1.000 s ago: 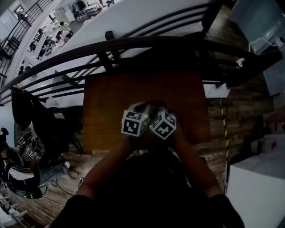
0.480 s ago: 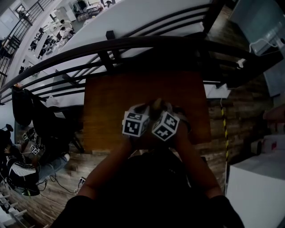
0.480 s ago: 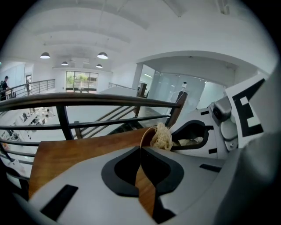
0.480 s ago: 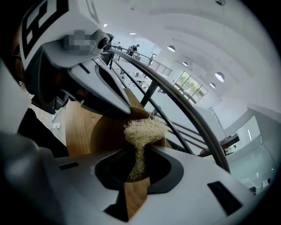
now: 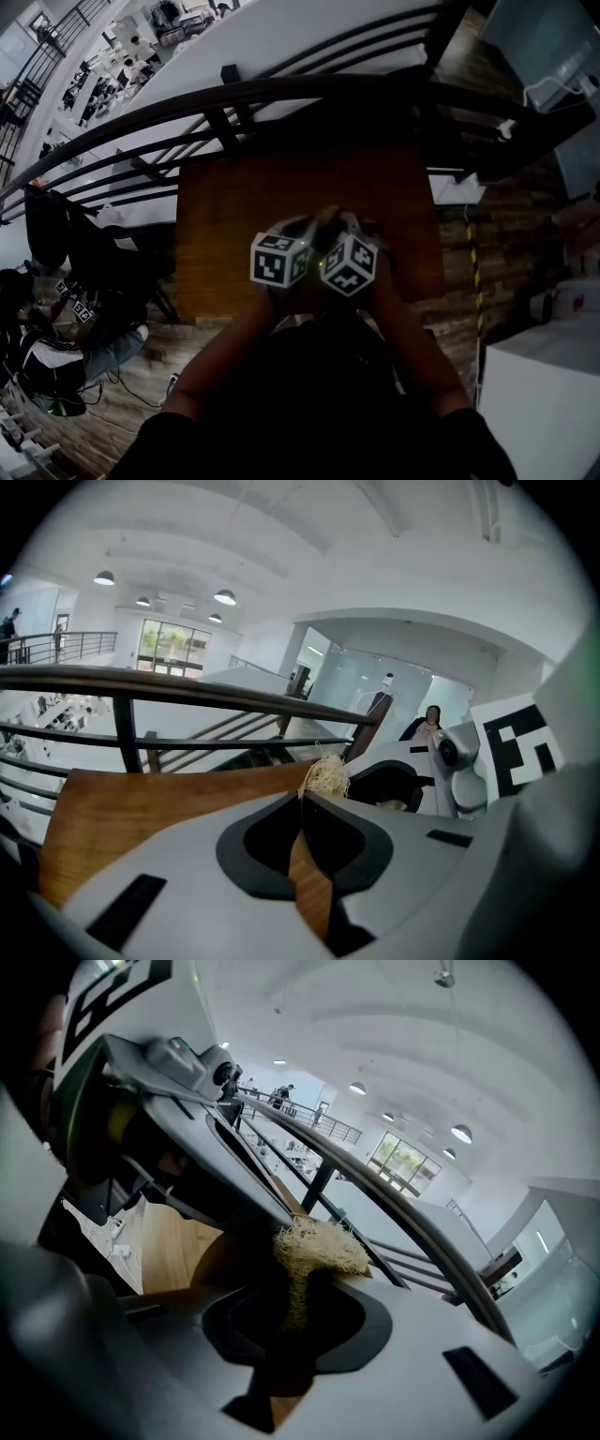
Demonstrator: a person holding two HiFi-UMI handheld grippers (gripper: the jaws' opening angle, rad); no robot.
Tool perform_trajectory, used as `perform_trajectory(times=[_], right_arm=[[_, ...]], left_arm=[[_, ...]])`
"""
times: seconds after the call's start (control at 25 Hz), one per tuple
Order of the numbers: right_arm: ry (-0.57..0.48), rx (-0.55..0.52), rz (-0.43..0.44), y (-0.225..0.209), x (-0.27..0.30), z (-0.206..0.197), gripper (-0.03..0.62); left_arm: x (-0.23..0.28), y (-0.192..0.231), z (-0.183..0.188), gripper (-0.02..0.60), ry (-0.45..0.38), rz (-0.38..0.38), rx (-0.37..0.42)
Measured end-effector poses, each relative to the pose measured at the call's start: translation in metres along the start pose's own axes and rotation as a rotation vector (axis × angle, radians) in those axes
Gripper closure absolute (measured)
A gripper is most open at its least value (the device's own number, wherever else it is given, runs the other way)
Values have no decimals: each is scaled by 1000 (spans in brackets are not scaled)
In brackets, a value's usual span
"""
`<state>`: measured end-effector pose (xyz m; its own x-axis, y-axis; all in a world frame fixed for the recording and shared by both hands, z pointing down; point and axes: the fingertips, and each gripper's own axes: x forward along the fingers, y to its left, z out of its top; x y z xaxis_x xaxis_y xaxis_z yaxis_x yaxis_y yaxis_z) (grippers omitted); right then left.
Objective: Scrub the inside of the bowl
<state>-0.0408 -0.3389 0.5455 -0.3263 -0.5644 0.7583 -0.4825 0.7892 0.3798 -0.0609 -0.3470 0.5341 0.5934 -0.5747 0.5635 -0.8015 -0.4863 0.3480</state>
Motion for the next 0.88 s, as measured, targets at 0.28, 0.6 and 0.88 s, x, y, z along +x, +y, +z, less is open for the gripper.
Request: perform_trajectory(times=[0.28,0.6,0.88], right_arm=[[1,-18,105,24,4,4,522],[108,-94,113,29,-8,-6,523],[154,-85,-4,-1,-15,-16,523]], left_arm=[[-3,11,13,572,-35,46,51],[-2,18,11,574,-25,89,113],[-2,16,5,572,-13,74,90]])
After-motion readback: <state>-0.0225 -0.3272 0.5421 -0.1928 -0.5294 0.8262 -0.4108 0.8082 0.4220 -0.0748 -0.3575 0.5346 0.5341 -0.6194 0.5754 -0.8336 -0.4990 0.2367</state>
